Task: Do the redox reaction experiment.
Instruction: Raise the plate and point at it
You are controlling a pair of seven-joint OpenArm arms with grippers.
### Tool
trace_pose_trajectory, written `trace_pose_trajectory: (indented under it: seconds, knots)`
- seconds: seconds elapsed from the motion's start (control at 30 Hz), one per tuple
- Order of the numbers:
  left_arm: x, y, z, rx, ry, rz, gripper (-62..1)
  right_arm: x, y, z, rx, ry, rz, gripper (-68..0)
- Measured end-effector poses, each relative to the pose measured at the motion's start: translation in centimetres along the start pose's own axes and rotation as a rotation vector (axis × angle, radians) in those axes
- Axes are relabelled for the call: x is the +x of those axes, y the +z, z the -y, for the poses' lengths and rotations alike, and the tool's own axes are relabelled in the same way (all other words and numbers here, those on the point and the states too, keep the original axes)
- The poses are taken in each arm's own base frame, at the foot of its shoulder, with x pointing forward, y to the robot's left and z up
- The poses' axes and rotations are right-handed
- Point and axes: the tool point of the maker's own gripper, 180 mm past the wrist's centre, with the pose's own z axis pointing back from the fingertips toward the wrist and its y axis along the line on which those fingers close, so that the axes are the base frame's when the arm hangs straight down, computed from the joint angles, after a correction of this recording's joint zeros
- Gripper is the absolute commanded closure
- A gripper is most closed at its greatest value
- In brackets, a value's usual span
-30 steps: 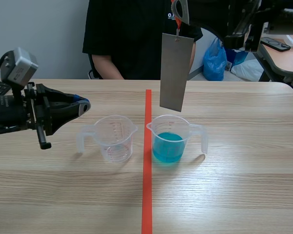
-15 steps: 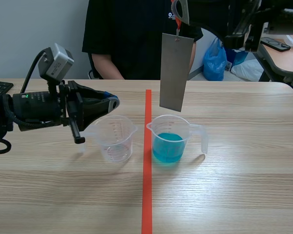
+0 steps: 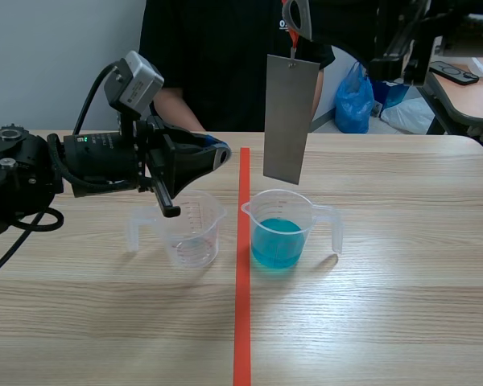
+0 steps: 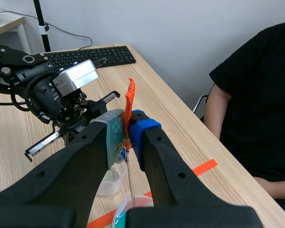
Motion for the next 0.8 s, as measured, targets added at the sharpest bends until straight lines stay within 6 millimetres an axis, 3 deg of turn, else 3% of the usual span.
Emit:
trace_pose_trajectory:
  seconds: [0.8]
  knots:
    - [-0.3, -1.0, 0.6, -0.011, 0.034, -0.021, -4.2, 0.0, 0.0, 0.0, 0.0, 0.0, 0.0, -1.5]
